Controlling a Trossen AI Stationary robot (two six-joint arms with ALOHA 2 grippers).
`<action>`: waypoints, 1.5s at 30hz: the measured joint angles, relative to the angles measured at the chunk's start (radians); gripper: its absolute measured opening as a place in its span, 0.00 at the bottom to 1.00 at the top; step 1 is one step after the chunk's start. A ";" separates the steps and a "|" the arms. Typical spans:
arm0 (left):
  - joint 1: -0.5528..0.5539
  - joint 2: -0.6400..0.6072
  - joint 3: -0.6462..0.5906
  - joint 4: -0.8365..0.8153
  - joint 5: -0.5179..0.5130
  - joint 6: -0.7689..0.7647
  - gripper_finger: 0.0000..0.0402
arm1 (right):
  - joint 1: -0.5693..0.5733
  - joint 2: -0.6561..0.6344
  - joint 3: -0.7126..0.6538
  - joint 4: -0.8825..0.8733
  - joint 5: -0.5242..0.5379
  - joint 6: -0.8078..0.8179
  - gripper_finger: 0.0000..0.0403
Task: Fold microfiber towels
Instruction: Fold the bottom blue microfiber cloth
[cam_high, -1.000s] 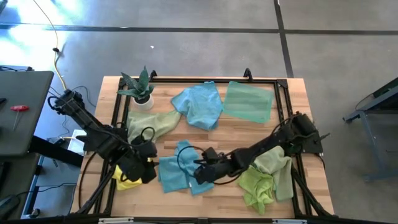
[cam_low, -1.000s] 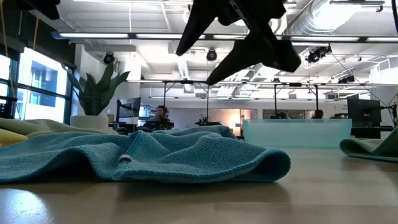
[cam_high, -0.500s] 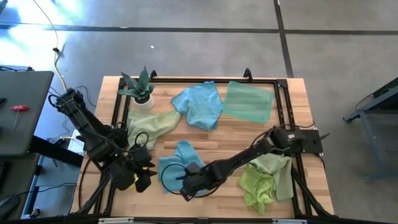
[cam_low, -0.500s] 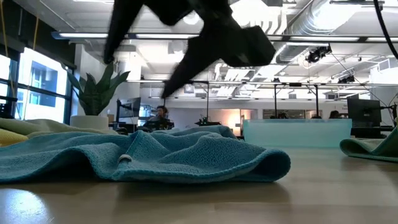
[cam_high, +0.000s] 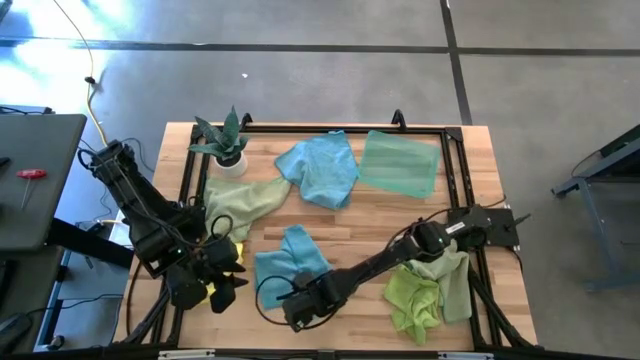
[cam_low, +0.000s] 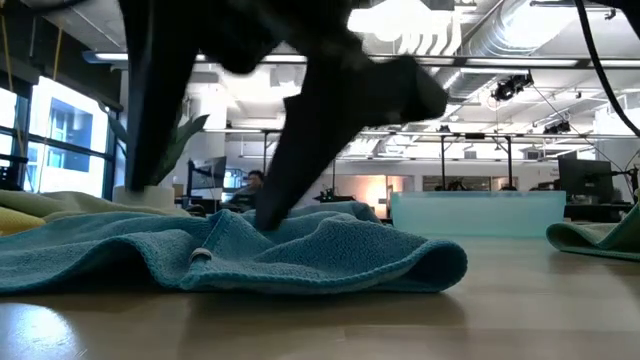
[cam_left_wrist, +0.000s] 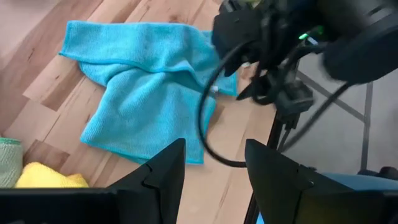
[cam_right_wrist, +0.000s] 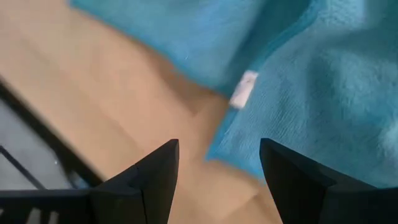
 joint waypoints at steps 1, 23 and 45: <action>0.000 -0.001 0.000 0.000 -0.004 0.000 0.39 | -0.001 0.001 -0.010 -0.001 0.002 0.005 0.54; 0.000 -0.011 0.000 0.000 -0.030 -0.034 0.39 | -0.004 0.050 -0.020 -0.235 0.140 -0.201 0.54; -0.029 -0.011 0.000 0.001 -0.055 -0.035 0.39 | -0.015 0.044 -0.024 -0.258 0.025 -0.281 0.24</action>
